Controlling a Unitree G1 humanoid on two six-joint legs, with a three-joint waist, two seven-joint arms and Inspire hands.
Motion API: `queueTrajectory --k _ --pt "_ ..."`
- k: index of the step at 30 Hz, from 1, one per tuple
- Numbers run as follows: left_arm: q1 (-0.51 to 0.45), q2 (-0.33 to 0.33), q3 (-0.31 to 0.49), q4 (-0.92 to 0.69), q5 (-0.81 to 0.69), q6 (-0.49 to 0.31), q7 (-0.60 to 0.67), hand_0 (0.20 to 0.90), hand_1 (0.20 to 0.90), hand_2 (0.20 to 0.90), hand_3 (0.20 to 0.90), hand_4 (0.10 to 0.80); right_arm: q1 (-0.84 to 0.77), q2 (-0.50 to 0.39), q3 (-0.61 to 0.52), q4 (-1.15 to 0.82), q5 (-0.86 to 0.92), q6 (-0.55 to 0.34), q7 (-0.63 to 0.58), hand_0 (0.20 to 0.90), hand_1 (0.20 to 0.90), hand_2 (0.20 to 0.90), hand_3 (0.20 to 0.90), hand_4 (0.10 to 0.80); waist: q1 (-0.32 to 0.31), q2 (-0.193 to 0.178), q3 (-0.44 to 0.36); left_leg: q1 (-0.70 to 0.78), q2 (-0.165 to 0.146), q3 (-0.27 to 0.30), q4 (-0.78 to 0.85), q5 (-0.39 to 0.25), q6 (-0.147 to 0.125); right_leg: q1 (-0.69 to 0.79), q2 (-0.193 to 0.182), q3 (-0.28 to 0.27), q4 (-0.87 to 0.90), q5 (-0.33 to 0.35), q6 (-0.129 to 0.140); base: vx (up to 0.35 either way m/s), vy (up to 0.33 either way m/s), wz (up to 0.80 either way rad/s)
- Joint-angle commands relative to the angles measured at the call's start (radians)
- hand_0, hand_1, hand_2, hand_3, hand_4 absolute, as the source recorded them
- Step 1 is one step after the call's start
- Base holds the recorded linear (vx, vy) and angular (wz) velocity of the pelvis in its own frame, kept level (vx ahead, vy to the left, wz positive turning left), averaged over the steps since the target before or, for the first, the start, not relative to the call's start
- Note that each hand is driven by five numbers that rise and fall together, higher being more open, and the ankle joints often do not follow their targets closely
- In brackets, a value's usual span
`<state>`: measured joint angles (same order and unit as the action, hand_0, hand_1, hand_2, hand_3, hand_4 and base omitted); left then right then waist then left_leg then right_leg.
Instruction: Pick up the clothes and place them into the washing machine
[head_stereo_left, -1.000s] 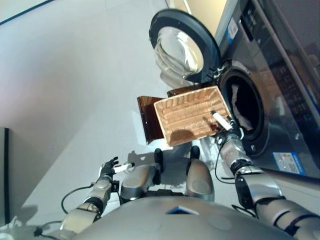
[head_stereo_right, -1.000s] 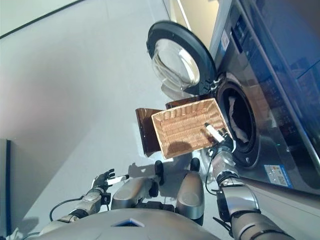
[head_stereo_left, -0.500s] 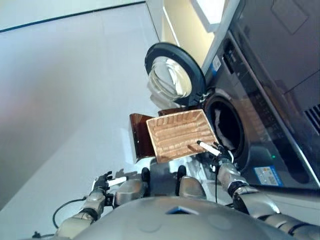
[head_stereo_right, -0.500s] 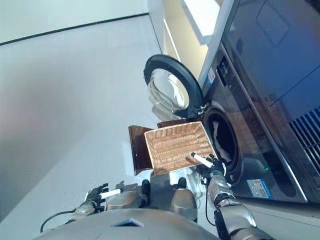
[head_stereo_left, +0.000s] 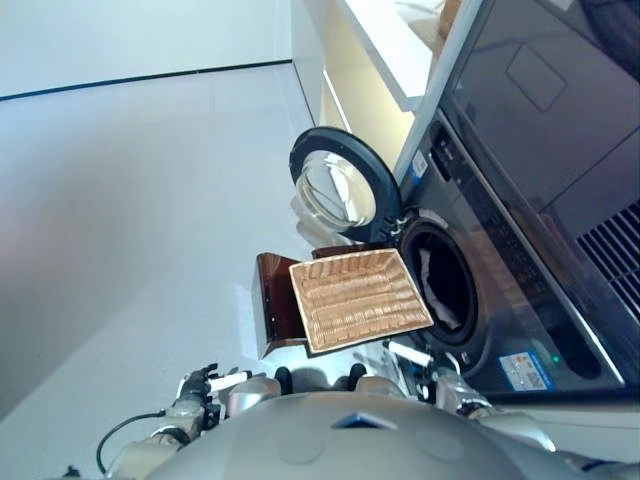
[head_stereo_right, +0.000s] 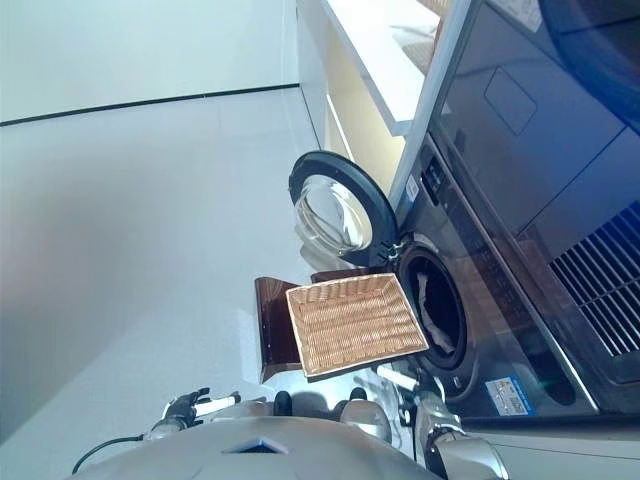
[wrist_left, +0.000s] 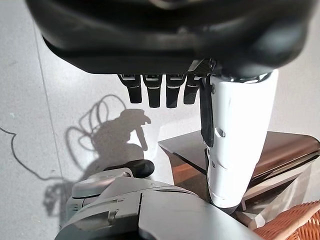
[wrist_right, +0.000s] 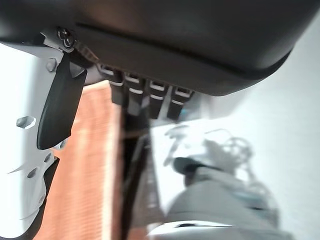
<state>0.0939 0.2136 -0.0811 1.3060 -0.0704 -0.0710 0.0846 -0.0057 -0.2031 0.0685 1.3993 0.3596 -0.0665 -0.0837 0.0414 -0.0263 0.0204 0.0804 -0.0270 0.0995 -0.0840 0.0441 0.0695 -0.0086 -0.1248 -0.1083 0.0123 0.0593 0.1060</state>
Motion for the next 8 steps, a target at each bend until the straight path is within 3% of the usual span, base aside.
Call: queueTrajectory --k 1,8 --pt "-0.051 0.029 0.037 0.060 0.009 -0.016 -0.003 0.900 0.900 0.900 0.900 0.800 -0.039 0.007 -0.028 0.022 0.003 -0.023 0.004 0.900 0.900 0.900 0.900 0.800 -0.008 -0.017 -0.002 0.000 0.009 0.007 0.006 -0.015 -0.110 0.042 0.009 -0.032 -0.035 0.016 0.027 0.000 0.000 0.00" --pt "-0.039 0.010 0.036 0.079 0.012 -0.016 -0.007 0.900 0.900 0.900 0.900 0.800 -0.006 0.030 -0.047 0.051 0.002 -0.017 0.003 0.900 0.900 0.900 0.900 0.800 -0.027 -0.015 -0.014 0.027 0.009 0.020 0.005 -0.028 -0.105 0.058 0.011 -0.018 -0.031 0.010 0.027 0.010 0.003 -0.04"
